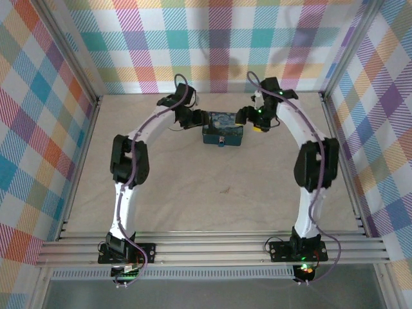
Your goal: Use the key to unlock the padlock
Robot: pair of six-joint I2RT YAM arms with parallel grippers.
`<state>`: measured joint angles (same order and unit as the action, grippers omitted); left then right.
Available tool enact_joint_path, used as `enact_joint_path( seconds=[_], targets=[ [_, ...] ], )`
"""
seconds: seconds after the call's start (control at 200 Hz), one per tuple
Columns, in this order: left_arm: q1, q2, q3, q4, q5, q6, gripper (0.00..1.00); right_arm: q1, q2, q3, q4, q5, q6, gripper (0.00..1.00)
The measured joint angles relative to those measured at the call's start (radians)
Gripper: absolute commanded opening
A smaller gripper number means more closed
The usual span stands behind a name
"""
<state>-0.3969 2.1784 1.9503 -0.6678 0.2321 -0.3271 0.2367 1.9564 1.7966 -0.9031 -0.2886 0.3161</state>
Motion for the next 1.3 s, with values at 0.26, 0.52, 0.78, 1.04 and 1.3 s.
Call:
enact_joint_path(
  seconds=[0.26, 0.52, 0.78, 1.04, 1.3],
  targets=[
    [-0.062, -0.307, -0.388, 0.045, -0.105, -0.003, 0.55, 0.008, -0.362, -0.546, 0.162, -0.027, 0.129, 0.79],
    [-0.298, -0.37, -0.653, 0.082, -0.156, -0.036, 0.51, 0.064, -0.413, -0.844, 0.266, -0.02, 0.254, 0.78],
    [-0.544, -0.382, -0.697, 0.133, -0.188, -0.01, 0.47, 0.088, -0.434, -0.988, 0.461, -0.031, 0.354, 0.76],
    [-0.562, -0.325, -0.629, 0.148, -0.209, 0.006, 0.43, 0.092, -0.56, -1.08, 0.481, -0.008, 0.38, 0.76],
    [-0.571, -0.242, -0.599, 0.144, -0.216, 0.006, 0.42, 0.092, -0.596, -1.118, 0.48, 0.002, 0.384, 0.75]
  ],
)
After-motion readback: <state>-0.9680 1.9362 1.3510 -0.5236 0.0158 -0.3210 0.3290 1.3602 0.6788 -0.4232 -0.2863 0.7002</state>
